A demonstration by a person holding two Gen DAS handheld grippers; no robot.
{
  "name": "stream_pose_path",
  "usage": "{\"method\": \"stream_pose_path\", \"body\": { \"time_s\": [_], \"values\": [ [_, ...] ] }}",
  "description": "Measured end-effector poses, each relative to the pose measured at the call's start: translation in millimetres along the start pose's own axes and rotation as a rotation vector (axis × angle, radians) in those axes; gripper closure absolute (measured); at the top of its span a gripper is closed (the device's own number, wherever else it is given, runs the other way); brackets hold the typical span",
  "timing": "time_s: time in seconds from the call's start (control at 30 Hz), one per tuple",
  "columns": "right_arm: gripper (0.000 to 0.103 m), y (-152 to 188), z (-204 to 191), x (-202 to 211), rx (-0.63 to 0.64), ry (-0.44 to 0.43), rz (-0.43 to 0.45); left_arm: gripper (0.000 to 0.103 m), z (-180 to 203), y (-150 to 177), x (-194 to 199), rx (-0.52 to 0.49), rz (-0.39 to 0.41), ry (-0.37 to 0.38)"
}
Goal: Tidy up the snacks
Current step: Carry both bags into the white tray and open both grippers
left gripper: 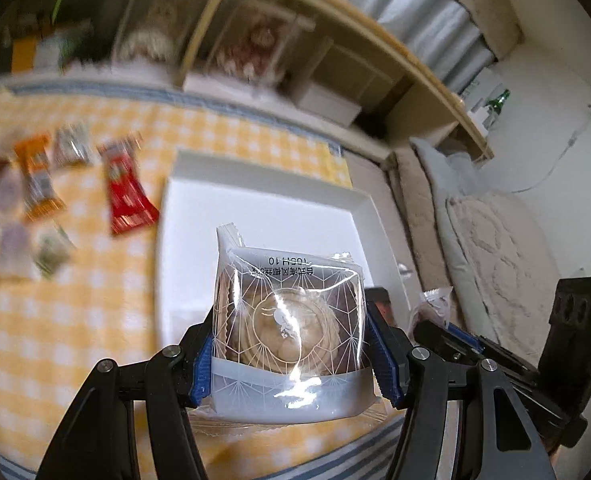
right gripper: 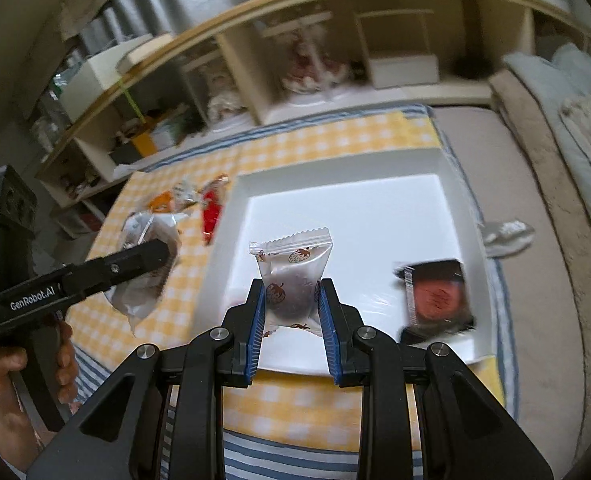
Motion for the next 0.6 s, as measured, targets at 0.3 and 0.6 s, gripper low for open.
{"method": "stream_pose_path", "body": {
  "time_s": [0.3,0.6],
  "values": [
    [0.076,15,37,-26,-0.080,-0.001,-0.084,0.041,-12,-1,-97,0.081,-0.124,-0.011],
    [0.076,22,47,-67,-0.100,-0.017,-0.183,0.041,-31,-8,-144,0.141,-0.150,-0.040]
  ]
}}
Point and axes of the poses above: each gripper's, at about its wrist camera, not at the fingertips, and x roughly against the way its jaws point, z to its right, y to its underside, the point moved 3 cm from there along -x, roughly the way its jaws point, and after that the axes turned 3 degrees about x, right-handed, at the moved point
